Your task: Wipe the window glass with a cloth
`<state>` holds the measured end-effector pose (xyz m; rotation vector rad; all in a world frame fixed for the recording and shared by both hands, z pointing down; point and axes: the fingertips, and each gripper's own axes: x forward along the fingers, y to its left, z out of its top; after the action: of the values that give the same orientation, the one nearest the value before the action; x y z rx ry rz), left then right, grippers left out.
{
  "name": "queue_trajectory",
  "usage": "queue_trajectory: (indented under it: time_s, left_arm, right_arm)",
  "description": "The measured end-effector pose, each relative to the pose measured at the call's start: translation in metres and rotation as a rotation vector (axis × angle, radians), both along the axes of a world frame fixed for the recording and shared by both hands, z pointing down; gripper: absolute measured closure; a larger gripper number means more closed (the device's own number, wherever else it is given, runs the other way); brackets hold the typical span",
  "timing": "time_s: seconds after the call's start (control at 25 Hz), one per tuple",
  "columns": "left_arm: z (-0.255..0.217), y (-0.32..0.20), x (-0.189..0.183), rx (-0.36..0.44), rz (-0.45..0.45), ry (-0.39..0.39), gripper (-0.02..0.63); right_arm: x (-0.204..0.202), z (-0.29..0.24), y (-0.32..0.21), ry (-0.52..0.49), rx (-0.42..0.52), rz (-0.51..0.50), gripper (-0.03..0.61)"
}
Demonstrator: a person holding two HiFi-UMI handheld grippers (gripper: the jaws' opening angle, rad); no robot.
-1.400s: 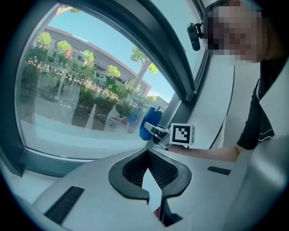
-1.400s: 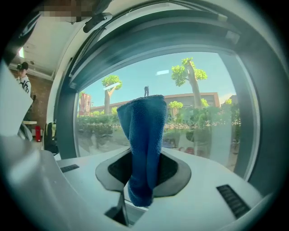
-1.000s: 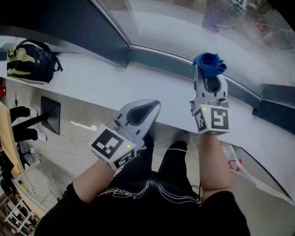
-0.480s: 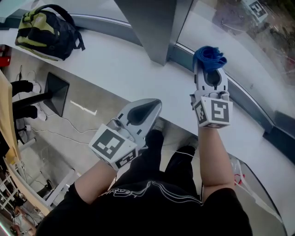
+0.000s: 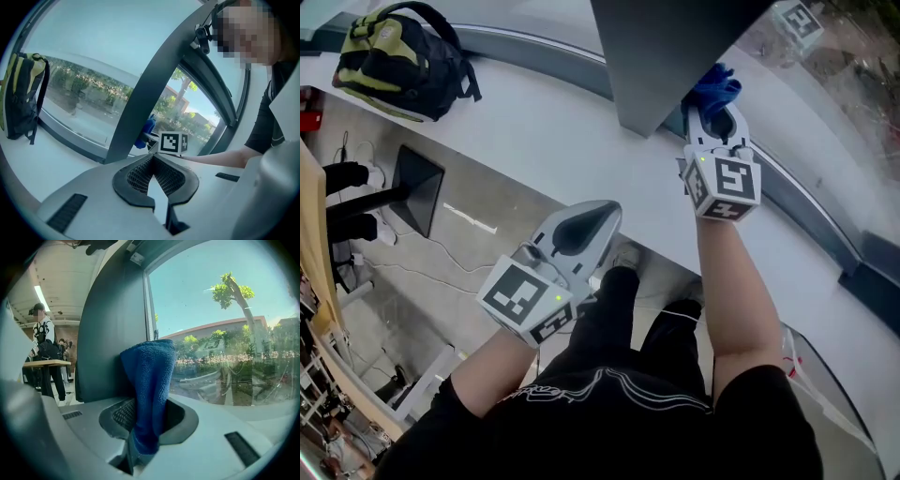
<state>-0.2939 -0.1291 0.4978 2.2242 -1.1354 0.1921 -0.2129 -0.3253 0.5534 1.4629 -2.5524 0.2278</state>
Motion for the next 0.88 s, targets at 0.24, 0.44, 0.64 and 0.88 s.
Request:
queue_trajectory:
  time_s: [0.24, 0.44, 0.64, 0.88]
  left_arm:
    - [0.004, 0.002, 0.011, 0.001, 0.02, -0.004, 0.609]
    - [0.001, 0.002, 0.024, 0.002, 0.054, -0.007, 0.609]
    - [0.0, 0.003, 0.047, 0.008, 0.085, -0.009, 0.609]
    - [0.006, 0.007, 0.084, -0.005, 0.122, -0.013, 0.609]
  right_arm:
    - [0.003, 0.006, -0.007, 0.009, -0.004, 0.015, 0.486]
    - [0.016, 0.009, -0.006, 0.037, -0.003, 0.018, 0.486]
    - [0.046, 0.011, -0.002, 0.047, -0.006, 0.044, 0.486]
    - [0.091, 0.012, 0.008, 0.052, -0.001, 0.077, 0.486]
